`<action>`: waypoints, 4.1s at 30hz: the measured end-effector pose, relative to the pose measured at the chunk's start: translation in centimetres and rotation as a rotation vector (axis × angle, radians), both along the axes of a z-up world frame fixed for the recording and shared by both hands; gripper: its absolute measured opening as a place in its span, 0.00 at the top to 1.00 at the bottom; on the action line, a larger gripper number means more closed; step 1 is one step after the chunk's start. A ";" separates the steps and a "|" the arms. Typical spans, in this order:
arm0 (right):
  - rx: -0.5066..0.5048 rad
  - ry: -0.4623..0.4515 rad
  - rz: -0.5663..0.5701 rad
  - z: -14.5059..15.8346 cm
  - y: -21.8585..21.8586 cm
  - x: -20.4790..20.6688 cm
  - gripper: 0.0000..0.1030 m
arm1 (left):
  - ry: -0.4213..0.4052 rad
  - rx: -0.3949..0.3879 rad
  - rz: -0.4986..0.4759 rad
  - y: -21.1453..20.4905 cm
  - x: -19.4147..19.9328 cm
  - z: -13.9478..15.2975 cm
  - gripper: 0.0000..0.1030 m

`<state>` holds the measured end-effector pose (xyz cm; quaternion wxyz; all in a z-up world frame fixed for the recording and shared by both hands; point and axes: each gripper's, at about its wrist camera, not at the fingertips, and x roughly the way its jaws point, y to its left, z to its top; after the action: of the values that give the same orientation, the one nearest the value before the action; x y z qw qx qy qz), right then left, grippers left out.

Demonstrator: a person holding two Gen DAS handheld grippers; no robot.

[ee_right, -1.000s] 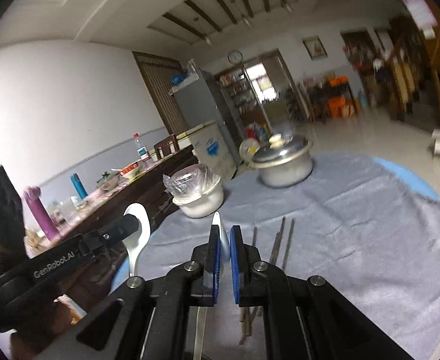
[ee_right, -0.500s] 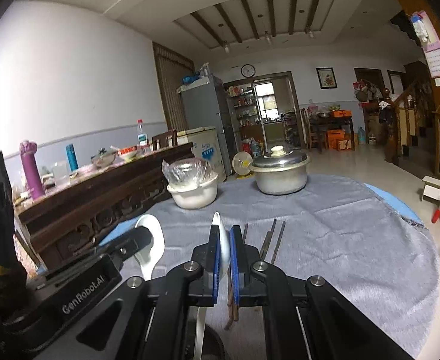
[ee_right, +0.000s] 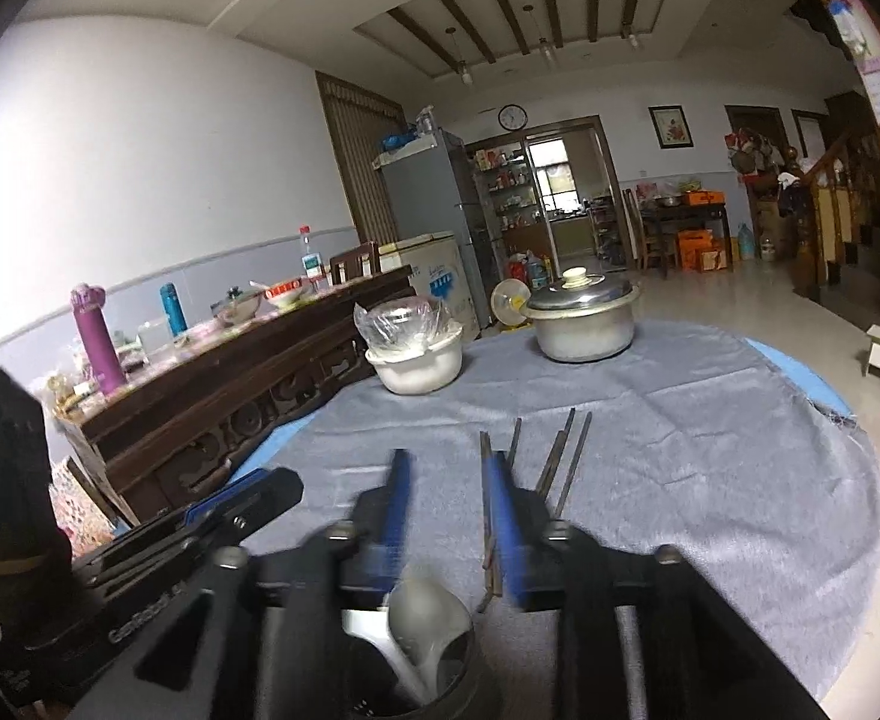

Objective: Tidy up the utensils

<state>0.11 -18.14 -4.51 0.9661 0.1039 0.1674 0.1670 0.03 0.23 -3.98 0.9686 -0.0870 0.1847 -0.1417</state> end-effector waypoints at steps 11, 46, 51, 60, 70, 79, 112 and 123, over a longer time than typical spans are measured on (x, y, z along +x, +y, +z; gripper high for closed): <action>0.046 0.086 -0.128 -0.6 -3.1 1.4 0.53 | 0.039 -0.028 0.086 3.3 0.9 0.4 0.59; 0.120 0.363 -0.174 -7.6 -7.4 8.3 0.53 | 0.489 0.079 0.058 1.4 22.7 -8.5 0.45; 0.137 0.382 -0.182 -8.3 -8.2 9.4 0.53 | 0.568 0.125 0.078 -0.1 26.4 -9.7 0.45; 0.169 0.401 -0.183 -9.5 -9.4 10.8 0.53 | 0.645 0.241 0.069 -2.8 29.8 -10.8 0.45; 0.215 0.402 -0.193 -10.0 -11.0 11.2 0.53 | 0.654 0.321 0.075 -4.6 31.0 -11.0 0.41; 0.168 0.420 -0.164 -9.0 -10.2 13.7 0.54 | 0.646 0.350 0.013 -5.1 32.6 -10.7 0.73; -0.328 0.908 -0.197 -11.6 -0.3 39.5 0.93 | 0.751 0.389 -0.211 -4.7 37.7 -10.0 0.90; -0.059 0.709 -0.115 -7.7 -4.7 33.0 0.94 | 0.623 0.211 -0.108 -1.6 34.5 -6.5 0.95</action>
<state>33.13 -22.81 -12.19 0.8584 0.1367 0.4907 0.0613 34.56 -1.32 -10.52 0.8603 -0.0153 0.4900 -0.1394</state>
